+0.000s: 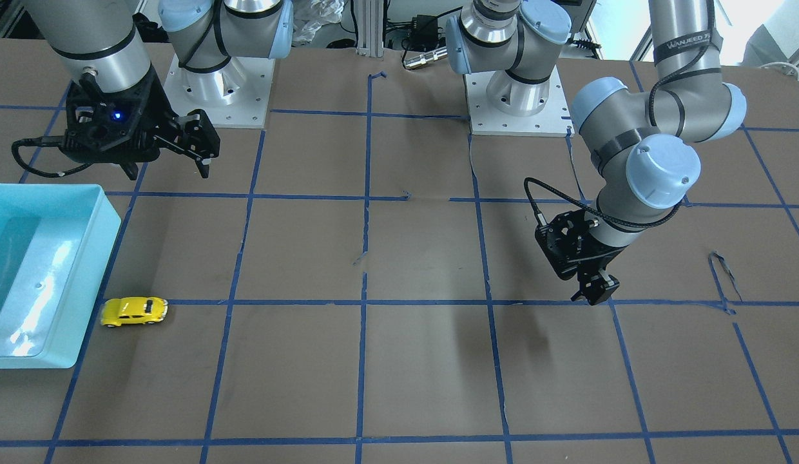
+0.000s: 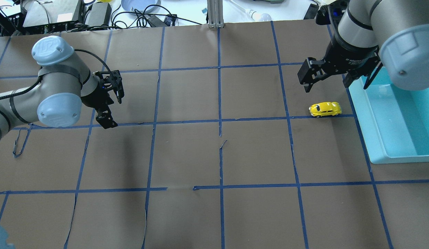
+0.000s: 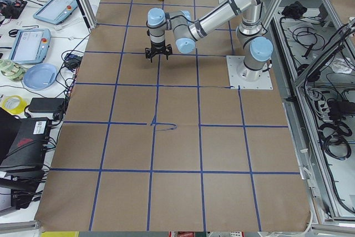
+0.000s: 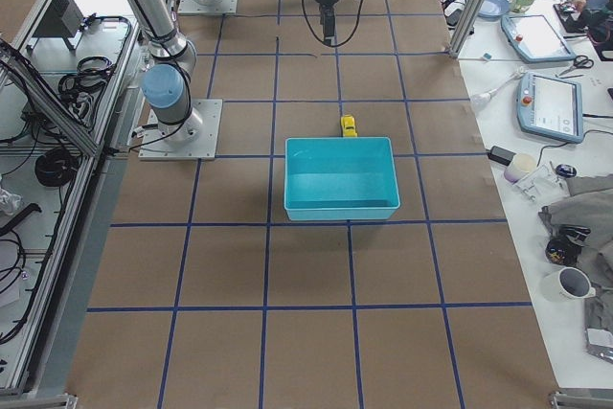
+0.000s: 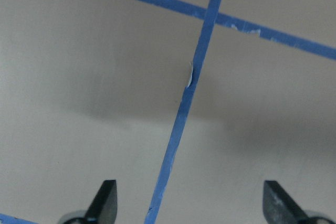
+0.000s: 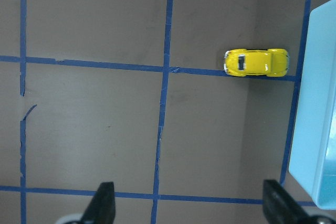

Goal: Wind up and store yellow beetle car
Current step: 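Lower the right gripper onto the car while the left gripper withdraws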

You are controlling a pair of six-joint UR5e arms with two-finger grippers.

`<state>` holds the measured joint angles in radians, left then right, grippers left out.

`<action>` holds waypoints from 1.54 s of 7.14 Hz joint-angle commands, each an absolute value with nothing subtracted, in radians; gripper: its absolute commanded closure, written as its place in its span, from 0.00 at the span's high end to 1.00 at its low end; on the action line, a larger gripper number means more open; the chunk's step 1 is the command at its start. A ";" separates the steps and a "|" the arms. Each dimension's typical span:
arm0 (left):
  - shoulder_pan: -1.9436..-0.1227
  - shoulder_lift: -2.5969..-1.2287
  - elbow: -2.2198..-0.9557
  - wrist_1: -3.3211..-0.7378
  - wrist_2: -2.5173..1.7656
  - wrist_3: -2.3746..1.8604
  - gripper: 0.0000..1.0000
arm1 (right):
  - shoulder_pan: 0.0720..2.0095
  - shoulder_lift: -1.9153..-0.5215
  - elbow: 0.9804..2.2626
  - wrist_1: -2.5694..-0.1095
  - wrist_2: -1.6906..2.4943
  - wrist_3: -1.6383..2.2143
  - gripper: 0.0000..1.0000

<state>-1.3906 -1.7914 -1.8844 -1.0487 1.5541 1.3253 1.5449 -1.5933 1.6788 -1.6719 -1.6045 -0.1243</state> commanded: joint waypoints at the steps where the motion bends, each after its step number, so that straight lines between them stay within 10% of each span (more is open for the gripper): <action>1: -1.428 -1.732 -1.807 -1.193 1.482 0.962 0.95 | 1.543 -1.519 1.678 -1.695 -1.603 -0.264 1.00; 11: -1.586 -1.575 -1.445 -1.637 1.629 -0.140 1.00 | 1.338 -1.247 1.822 -2.207 -1.580 -1.604 1.00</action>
